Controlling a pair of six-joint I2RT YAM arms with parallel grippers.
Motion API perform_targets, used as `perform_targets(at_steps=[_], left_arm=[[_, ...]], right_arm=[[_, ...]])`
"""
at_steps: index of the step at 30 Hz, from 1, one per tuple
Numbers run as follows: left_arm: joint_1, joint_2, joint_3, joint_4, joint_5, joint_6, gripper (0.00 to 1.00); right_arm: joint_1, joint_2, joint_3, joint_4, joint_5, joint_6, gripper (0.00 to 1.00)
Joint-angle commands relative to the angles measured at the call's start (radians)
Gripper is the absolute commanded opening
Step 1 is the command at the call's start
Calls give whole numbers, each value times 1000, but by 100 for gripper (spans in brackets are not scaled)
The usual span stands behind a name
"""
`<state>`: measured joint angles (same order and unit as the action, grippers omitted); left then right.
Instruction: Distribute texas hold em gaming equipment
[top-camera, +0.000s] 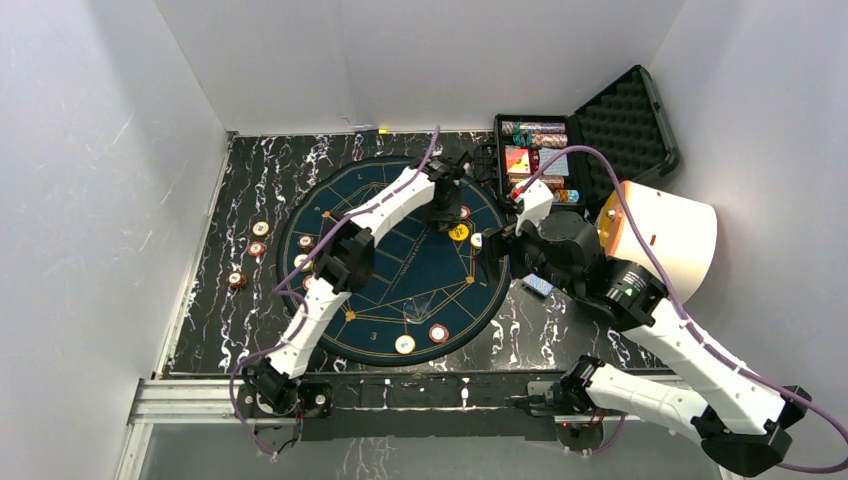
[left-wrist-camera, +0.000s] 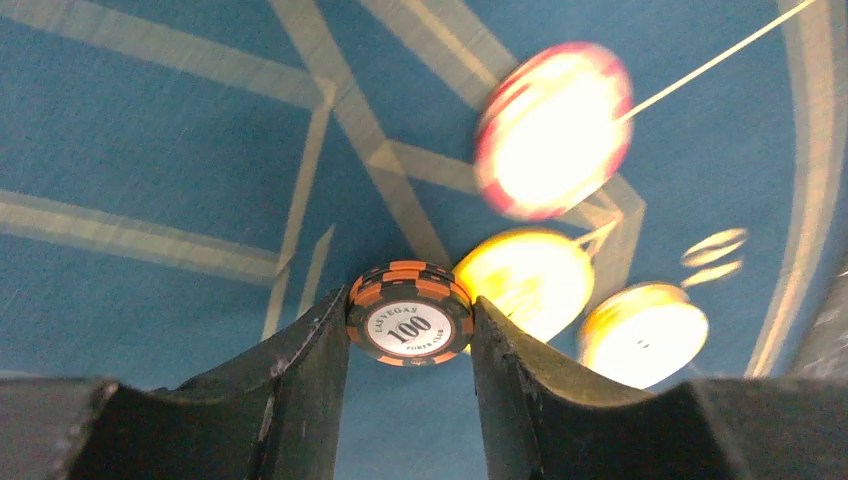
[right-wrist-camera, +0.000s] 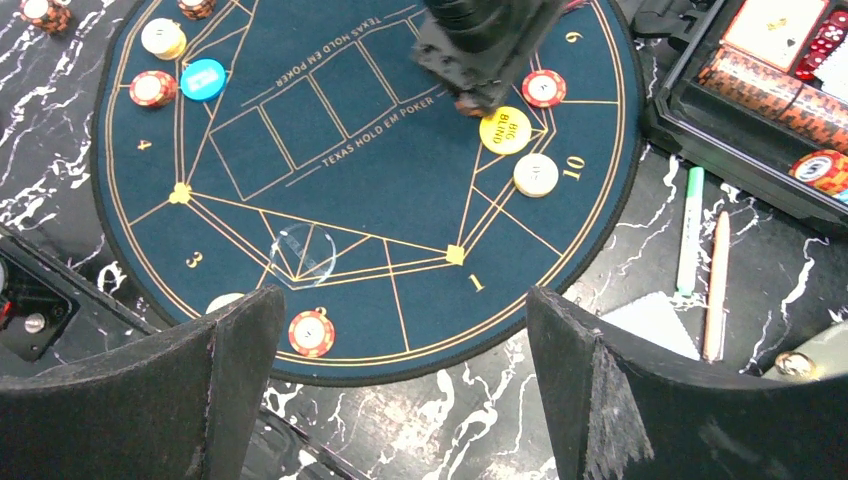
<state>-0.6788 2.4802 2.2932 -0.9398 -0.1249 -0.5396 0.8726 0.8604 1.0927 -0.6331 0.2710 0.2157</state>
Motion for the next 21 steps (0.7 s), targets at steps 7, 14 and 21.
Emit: perform_targets(at_steps=[7,14,21], left_arm=[[7,88,199,82,4,-14,9],[30,59,173,108,-60,3,9],[28,112,186,125,8,-3,11]], right_arm=[[2,-47,22,-10,38,0,98],[1,-46,13,-12,35,2,98],[2,-37,7,3,27,5,98]])
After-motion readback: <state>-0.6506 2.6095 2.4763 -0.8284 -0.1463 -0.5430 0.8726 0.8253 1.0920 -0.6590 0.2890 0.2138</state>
